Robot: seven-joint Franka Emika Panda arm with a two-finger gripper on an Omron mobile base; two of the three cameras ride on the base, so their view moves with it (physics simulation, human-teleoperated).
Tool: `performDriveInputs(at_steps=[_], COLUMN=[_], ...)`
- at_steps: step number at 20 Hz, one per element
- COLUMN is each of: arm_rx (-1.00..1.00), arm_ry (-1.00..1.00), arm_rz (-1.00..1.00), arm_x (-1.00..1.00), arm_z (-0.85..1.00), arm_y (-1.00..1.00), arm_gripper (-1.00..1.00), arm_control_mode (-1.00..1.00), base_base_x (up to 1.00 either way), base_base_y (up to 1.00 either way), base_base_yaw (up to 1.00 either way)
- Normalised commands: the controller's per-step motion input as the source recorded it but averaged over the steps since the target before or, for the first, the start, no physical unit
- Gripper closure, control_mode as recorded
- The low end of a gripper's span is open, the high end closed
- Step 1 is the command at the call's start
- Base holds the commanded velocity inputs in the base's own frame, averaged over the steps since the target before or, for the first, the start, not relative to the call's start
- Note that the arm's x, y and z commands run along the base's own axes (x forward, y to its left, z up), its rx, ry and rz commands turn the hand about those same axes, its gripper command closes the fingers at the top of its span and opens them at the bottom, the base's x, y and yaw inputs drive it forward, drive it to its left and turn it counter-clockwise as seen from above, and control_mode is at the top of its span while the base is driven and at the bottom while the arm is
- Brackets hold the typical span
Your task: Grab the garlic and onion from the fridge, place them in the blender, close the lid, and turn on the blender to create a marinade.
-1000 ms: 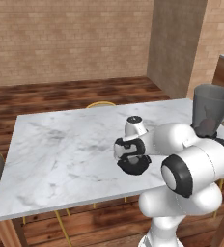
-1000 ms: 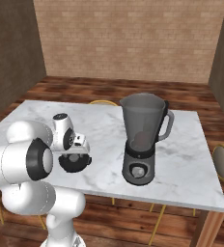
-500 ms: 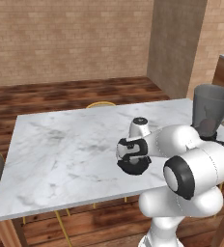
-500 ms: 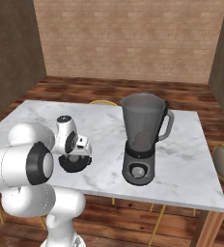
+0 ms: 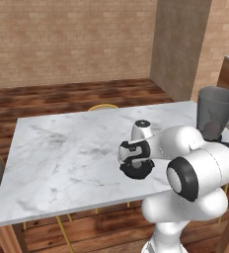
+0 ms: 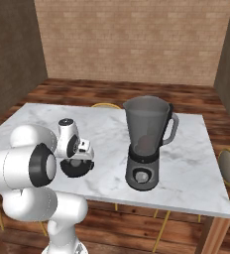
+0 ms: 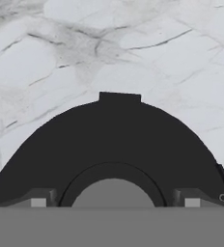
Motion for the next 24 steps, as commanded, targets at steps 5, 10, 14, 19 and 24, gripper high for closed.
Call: performDriveInputs(at_steps=[5, 10, 14, 19, 24], arm_rx=[0.0, 0.0, 0.0, 0.0, 0.01], arm_ry=[0.0, -0.01, 0.0, 0.0, 0.0], arm_rz=[0.0, 0.0, 0.0, 0.0, 0.0], arm_x=[-0.32, -0.42, -0.24, -0.19, -0.29], arm_z=[-0.33, -0.39, -0.41, -0.38, -0.37], arm_y=[0.0, 0.0, 0.0, 0.0, -0.1], arm_gripper=[-1.0, -1.0, -1.0, -1.0, -1.0], arm_control_mode=[-1.0, -1.0, -1.0, -1.0, -1.0], base_base_x=[0.0, 0.0, 0.0, 0.0, 0.0], base_base_y=[0.0, 0.0, 0.0, 0.0, 0.0], base_base_yaw=[0.0, 0.0, 0.0, 0.0, 0.0])
